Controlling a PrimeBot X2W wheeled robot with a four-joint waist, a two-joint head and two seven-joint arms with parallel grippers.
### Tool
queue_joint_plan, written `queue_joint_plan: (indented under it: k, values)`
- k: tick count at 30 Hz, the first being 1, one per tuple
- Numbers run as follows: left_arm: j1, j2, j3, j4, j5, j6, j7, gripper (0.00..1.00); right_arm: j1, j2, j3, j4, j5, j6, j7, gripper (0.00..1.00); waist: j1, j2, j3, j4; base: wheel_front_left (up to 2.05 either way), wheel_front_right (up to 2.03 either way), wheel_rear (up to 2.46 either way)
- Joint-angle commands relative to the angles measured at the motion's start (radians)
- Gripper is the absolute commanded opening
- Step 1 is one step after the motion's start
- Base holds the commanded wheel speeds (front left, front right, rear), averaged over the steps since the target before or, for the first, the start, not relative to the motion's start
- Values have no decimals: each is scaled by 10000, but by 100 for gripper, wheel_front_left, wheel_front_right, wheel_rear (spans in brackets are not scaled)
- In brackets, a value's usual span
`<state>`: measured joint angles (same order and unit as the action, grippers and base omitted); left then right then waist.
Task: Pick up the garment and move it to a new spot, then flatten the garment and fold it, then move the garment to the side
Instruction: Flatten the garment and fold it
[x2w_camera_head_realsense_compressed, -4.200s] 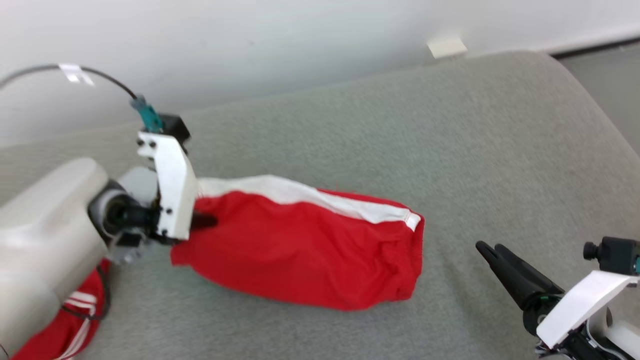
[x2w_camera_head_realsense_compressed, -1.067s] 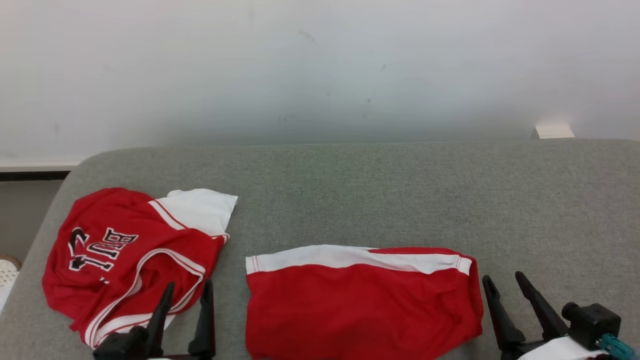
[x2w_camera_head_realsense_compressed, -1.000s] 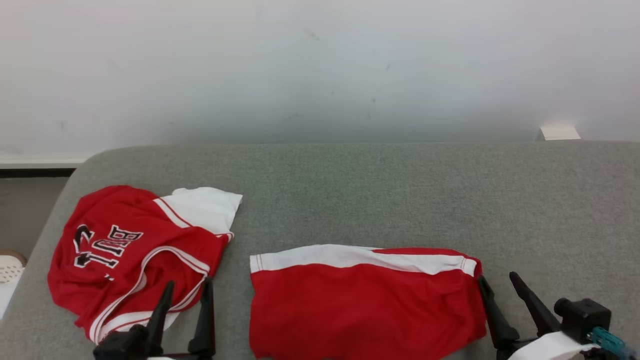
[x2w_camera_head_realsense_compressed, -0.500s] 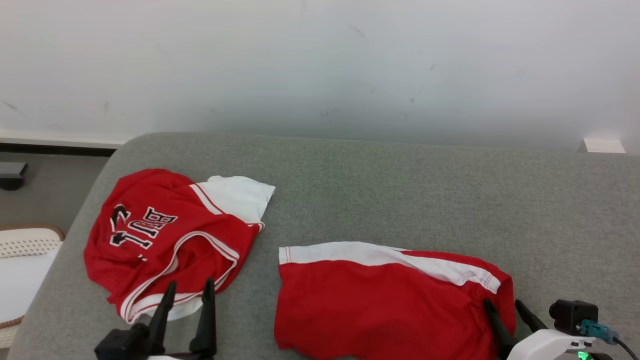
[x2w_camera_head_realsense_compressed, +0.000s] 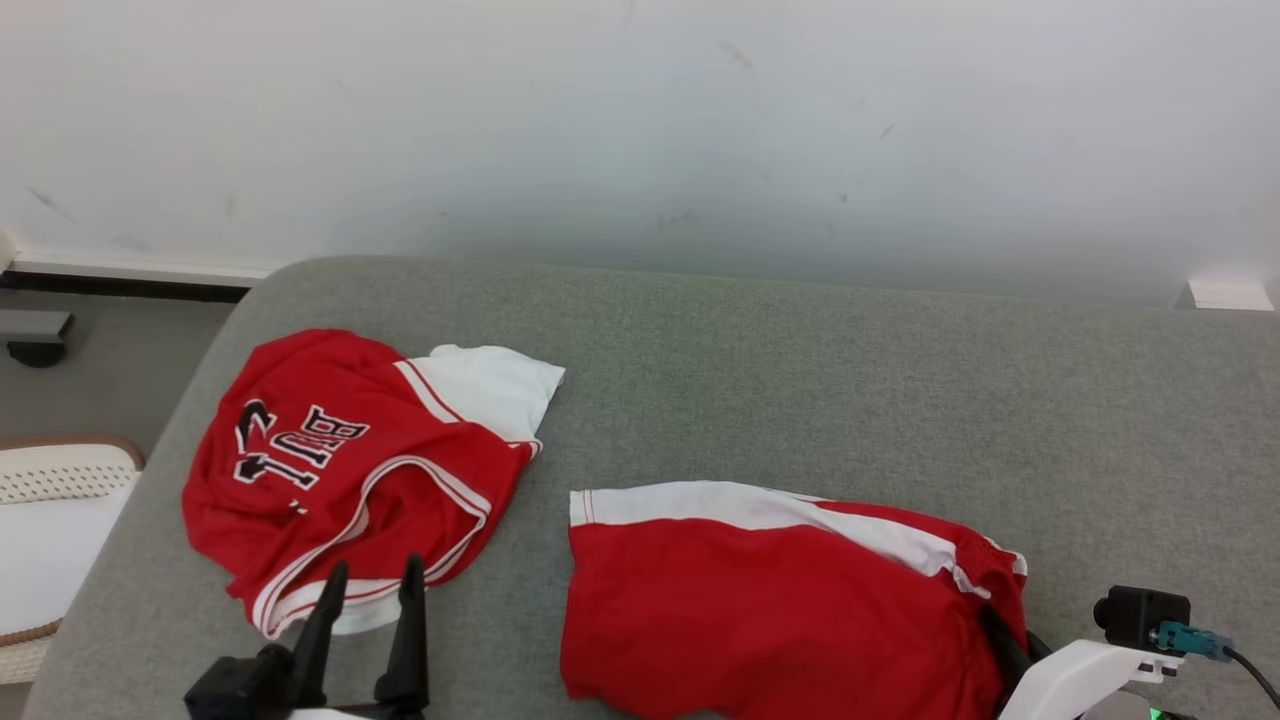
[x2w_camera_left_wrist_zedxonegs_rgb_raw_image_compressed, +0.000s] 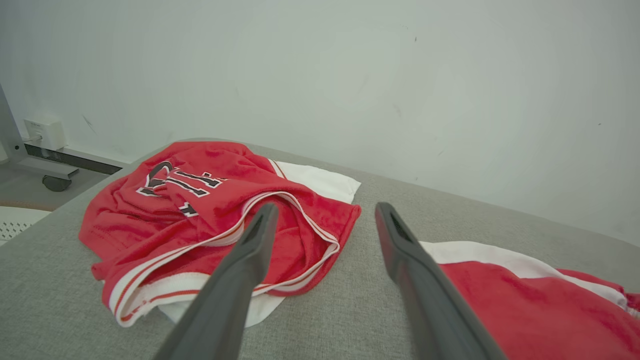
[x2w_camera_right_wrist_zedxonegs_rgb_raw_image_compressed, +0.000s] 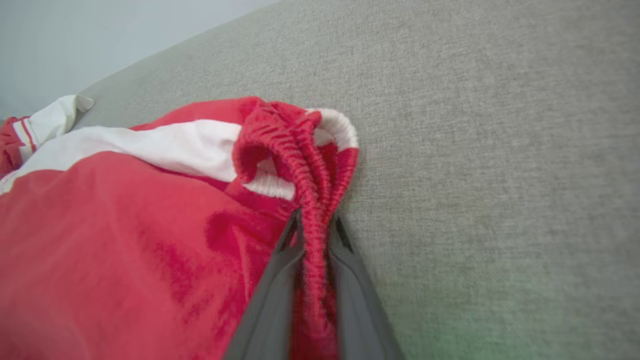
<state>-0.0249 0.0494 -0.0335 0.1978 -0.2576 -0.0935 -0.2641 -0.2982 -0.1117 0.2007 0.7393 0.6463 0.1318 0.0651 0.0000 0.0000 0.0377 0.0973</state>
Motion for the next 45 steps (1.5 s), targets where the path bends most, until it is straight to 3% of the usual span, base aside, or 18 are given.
queue_joint_plan:
  k: [1,7,13,18,25,32,45]
  values:
    - [-45,24,51,41,-26,-30,-3,100,-7,-73,119,-67,263,-22,28,0,0,0,-41,-68,0,0,0]
    - [70,24,4,54,-12,-32,-3,100,-119,-544,130,-626,1182,-23,100,0,0,0,-141,-331,0,0,0]
    - [109,28,-78,114,11,-43,-3,100,-230,-1777,-18,-1155,1563,-21,428,0,0,0,-221,-642,0,0,0]
    - [141,28,-175,162,-25,-39,-3,100,-147,-2128,-431,-1790,2580,-21,1186,0,0,0,-280,-767,0,0,0]
    - [137,28,-288,297,-60,-63,-3,100,366,-1579,-704,-3276,4461,-21,2491,0,0,0,-403,-632,0,0,0]
    - [99,26,-424,380,-139,5,-3,100,822,-429,-637,-4429,5653,-21,3469,0,0,0,-497,27,0,0,0]
    - [-74,27,-568,486,-438,97,-3,100,278,553,-177,-2990,5287,-20,3152,0,0,0,-485,1257,0,0,0]
